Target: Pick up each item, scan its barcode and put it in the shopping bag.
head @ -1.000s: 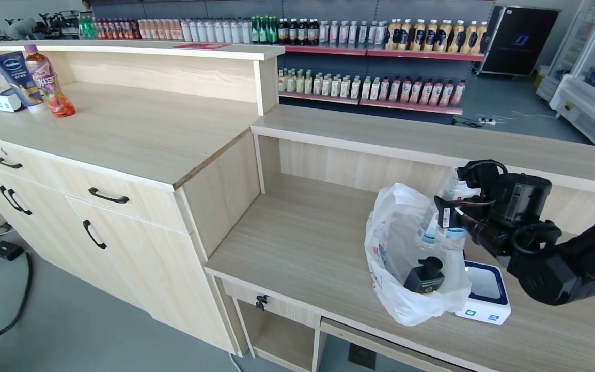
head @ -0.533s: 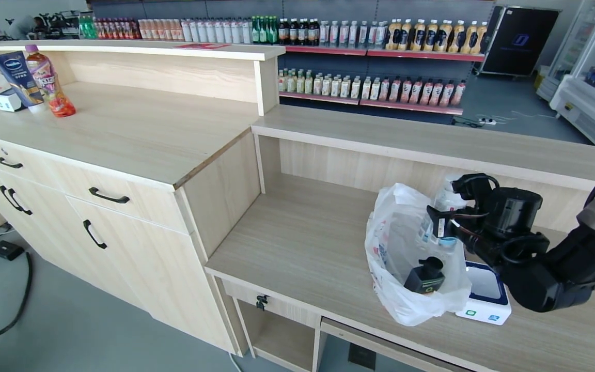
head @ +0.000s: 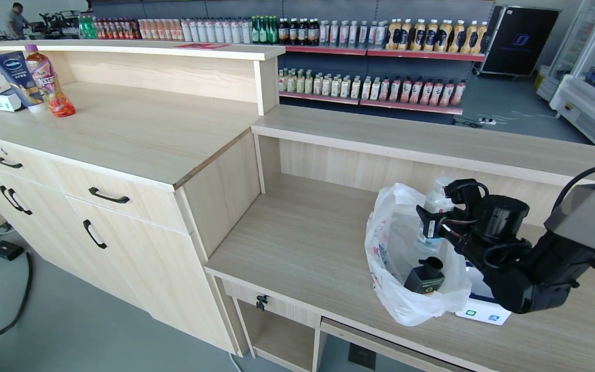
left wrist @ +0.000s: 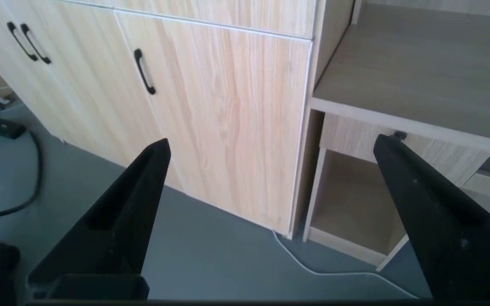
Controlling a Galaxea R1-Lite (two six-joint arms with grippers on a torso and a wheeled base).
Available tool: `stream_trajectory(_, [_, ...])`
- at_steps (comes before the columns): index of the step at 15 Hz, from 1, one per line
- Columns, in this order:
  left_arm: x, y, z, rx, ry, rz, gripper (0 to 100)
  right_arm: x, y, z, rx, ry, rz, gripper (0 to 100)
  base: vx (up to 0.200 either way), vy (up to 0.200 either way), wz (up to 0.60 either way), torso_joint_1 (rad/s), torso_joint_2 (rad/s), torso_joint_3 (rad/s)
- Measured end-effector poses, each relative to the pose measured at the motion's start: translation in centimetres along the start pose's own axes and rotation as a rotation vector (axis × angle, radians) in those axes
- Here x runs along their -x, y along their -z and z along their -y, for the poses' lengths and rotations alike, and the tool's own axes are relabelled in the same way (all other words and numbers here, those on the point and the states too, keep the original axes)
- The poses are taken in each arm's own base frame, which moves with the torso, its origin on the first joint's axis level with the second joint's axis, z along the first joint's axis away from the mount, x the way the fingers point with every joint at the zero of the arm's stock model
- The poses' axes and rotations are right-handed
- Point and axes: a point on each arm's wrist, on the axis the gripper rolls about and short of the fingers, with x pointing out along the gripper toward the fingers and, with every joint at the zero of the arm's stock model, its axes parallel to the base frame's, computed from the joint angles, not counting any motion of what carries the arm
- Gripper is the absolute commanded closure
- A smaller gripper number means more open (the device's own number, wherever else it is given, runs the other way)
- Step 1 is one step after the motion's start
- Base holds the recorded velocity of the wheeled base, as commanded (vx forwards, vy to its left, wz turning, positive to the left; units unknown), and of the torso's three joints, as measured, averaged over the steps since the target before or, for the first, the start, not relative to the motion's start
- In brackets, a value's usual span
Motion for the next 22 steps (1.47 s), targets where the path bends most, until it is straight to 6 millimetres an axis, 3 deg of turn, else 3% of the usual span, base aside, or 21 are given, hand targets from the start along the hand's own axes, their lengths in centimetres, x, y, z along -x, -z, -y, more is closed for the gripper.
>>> stream_trajectory(11, [0.0,0.0,0.0,0.0,0.0,0.0,0,-2.2,3.0,-0.7,-0.01,-0.02,0.001,100,0.0,0.0,0.0,0.0,0.0,0.0])
stream_trajectory(22, [0.0,0.0,0.0,0.0,0.0,0.0,0,-2.5,4.4,-1.1,-0.003,-0.055,-0.003,100,0.0,0.0,0.0,0.0,0.0,0.0])
